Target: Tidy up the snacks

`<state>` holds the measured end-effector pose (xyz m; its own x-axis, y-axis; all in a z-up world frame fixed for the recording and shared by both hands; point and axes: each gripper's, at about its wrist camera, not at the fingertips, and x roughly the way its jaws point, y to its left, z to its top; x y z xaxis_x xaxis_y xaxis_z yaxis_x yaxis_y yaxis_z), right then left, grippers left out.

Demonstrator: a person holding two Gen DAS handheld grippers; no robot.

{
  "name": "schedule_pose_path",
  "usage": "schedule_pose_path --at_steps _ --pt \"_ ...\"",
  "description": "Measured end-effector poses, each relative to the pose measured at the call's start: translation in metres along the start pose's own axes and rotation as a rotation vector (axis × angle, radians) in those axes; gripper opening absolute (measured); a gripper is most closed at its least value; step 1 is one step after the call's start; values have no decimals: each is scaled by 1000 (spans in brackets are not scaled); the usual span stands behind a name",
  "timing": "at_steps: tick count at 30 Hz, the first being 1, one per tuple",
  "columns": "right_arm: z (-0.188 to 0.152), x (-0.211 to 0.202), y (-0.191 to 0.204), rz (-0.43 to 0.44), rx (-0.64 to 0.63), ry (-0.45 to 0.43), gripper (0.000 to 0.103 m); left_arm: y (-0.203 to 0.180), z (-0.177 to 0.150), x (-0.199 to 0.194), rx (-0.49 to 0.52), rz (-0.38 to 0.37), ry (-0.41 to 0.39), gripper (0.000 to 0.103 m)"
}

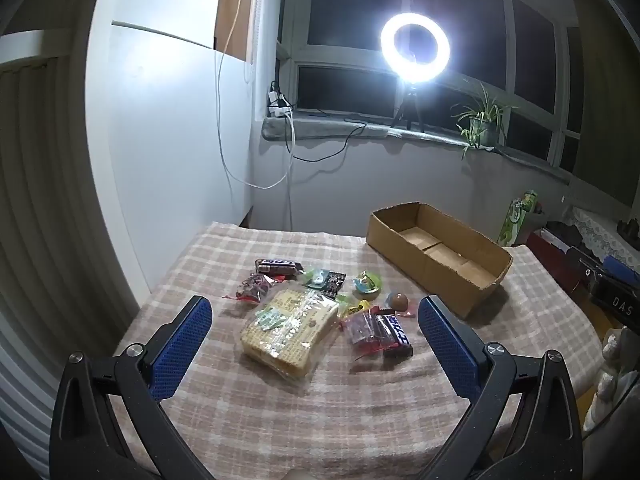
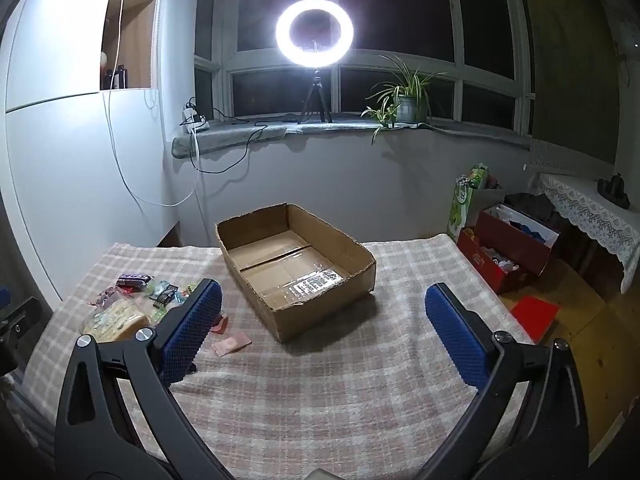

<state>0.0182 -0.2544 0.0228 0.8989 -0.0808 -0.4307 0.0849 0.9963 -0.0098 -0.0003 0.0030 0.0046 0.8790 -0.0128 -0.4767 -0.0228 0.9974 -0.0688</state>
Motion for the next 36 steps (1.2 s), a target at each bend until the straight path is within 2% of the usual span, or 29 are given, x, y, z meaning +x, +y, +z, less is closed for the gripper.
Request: schedule_pose_path --at_steps 36 --pt "-6 5 -2 2 7 19 103 -3 -3 0 -5 -11 5 102"
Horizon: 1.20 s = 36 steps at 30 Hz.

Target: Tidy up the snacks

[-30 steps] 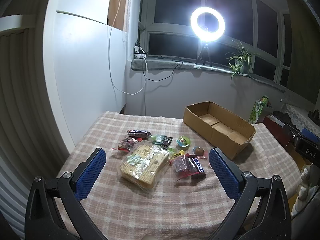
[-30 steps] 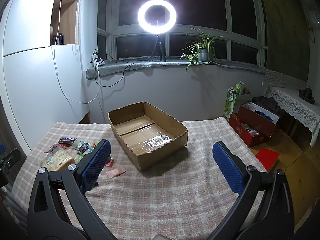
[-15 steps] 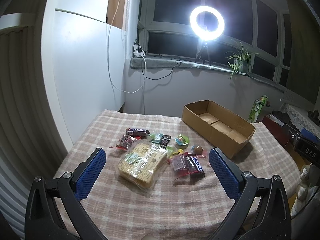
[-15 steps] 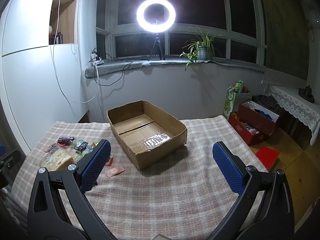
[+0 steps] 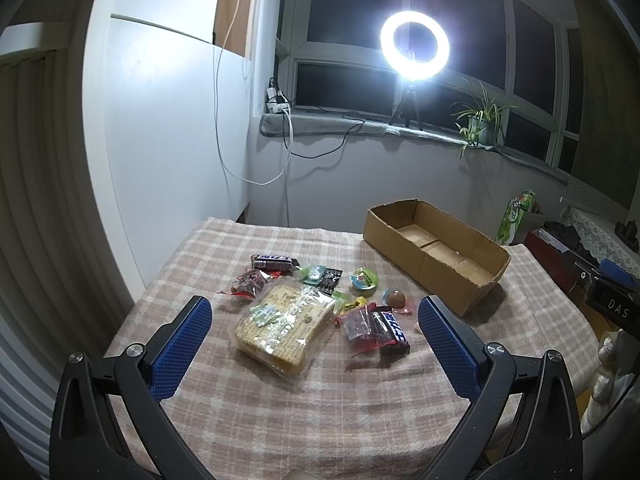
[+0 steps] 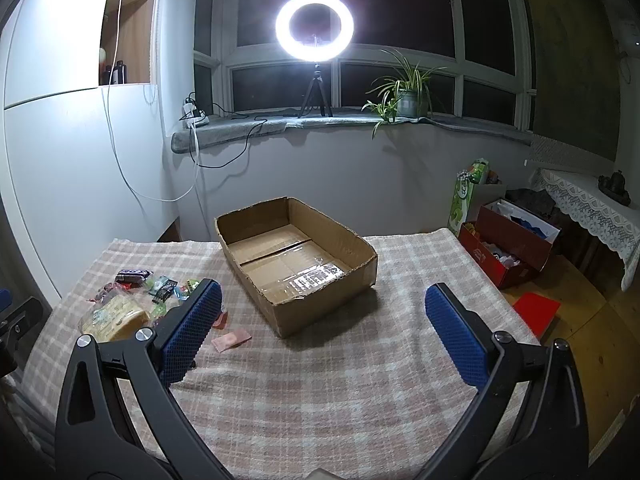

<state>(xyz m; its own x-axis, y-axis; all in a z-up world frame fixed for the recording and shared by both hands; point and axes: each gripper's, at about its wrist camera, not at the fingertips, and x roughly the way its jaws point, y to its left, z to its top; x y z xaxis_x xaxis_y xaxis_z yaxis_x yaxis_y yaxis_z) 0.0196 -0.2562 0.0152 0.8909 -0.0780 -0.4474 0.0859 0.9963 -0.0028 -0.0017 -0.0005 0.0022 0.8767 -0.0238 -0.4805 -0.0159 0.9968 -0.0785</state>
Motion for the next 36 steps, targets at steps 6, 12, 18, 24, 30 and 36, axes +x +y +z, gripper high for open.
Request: schedule_pose_path --at_steps 6,12,18,24,30,36 --pt "0 0 1 -1 1 2 103 1 0 0 0 1 -1 102" --pt "0 0 0 0 0 2 103 1 0 0 0 0 0 102" --pt "-1 1 1 0 0 6 103 1 -1 1 -3 0 2 102" --pt "-3 3 1 1 -1 15 103 2 -1 5 -9 -5 14 102" --pt "-2 13 6 -1 -6 46 103 8 -1 13 -16 -14 40 102" --pt "1 23 10 5 -21 76 103 16 -2 24 -17 -22 74 102"
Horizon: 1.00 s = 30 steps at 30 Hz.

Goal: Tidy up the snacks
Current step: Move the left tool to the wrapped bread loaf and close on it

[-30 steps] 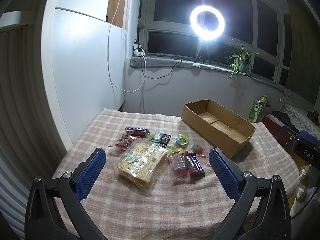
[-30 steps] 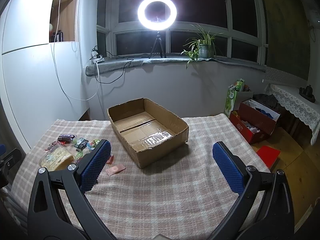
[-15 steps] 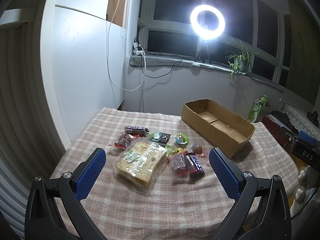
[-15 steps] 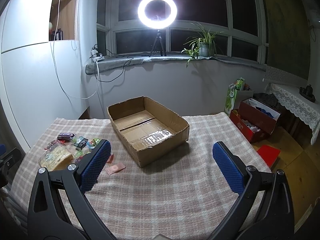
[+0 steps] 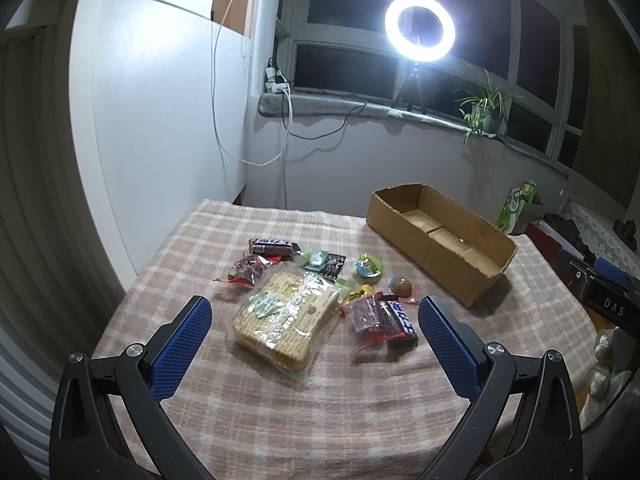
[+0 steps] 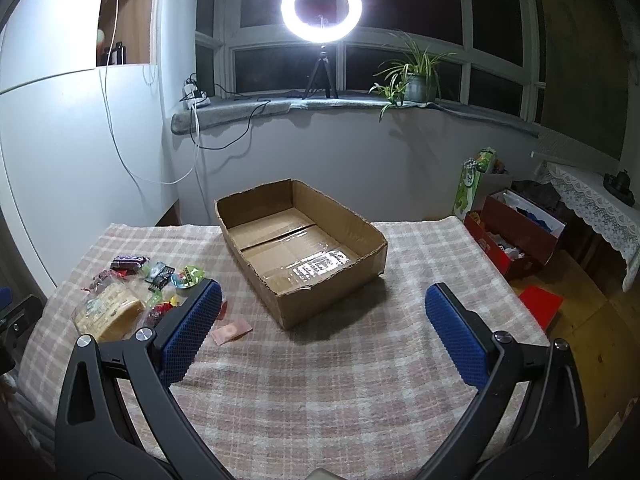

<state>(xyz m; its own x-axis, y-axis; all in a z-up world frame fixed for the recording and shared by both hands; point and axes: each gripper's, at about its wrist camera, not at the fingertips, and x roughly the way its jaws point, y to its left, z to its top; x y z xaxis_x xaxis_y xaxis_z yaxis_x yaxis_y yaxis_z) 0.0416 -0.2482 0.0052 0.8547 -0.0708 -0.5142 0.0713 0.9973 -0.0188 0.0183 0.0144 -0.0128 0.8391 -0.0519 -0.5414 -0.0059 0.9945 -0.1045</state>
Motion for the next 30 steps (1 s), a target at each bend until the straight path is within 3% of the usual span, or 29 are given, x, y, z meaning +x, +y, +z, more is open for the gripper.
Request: schedule_pose_path --at_steps 3,7,13,19,25,30 --pt "2 6 3 22 -12 19 103 8 -2 6 -11 -5 20 102" --pt "-3 15 7 136 -30 23 103 23 -7 15 -38 -5 53 102" --pt "-12 38 27 245 -62 120 103 40 -12 33 -76 -57 112 96" --pt "-14 56 55 427 -60 206 102 66 -9 57 -173 -149 171 87" --pt "-11 78 92 618 -44 324 82 88 -8 79 -273 -231 217 70" --pt "-21 99 133 786 -26 451 54 107 -4 99 -331 -284 248 60"
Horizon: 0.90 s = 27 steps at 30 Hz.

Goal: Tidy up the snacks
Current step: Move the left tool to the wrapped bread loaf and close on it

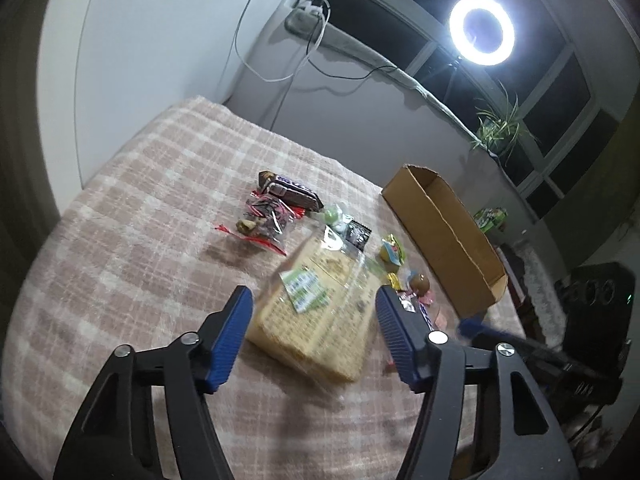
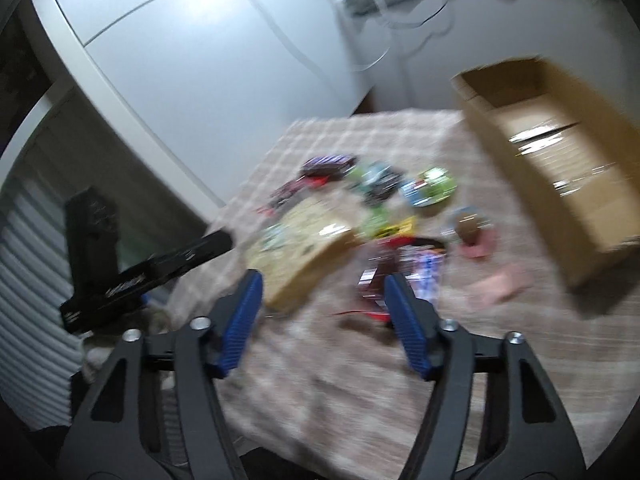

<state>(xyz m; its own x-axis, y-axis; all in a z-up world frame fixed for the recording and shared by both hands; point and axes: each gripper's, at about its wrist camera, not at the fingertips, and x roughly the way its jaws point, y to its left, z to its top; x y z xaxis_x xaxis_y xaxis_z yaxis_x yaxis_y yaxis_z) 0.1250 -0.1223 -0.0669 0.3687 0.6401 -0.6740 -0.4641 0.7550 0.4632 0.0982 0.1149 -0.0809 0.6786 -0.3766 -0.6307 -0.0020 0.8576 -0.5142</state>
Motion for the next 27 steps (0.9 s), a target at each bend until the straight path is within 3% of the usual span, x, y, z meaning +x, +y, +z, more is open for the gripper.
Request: schedule_pose_path --at_steps 3,9,18,27 --pt "1 24 6 54 16 51 51 9 6 10 -19 -24 32 58" --pt "8 57 8 81 58 105 44 19 14 23 -35 -47 77 56" --pt "12 78 -7 79 162 158 42 18 17 44 3 -60 155 56" --pt "14 91 -5 66 135 176 42 13 13 47 21 -75 175 52"
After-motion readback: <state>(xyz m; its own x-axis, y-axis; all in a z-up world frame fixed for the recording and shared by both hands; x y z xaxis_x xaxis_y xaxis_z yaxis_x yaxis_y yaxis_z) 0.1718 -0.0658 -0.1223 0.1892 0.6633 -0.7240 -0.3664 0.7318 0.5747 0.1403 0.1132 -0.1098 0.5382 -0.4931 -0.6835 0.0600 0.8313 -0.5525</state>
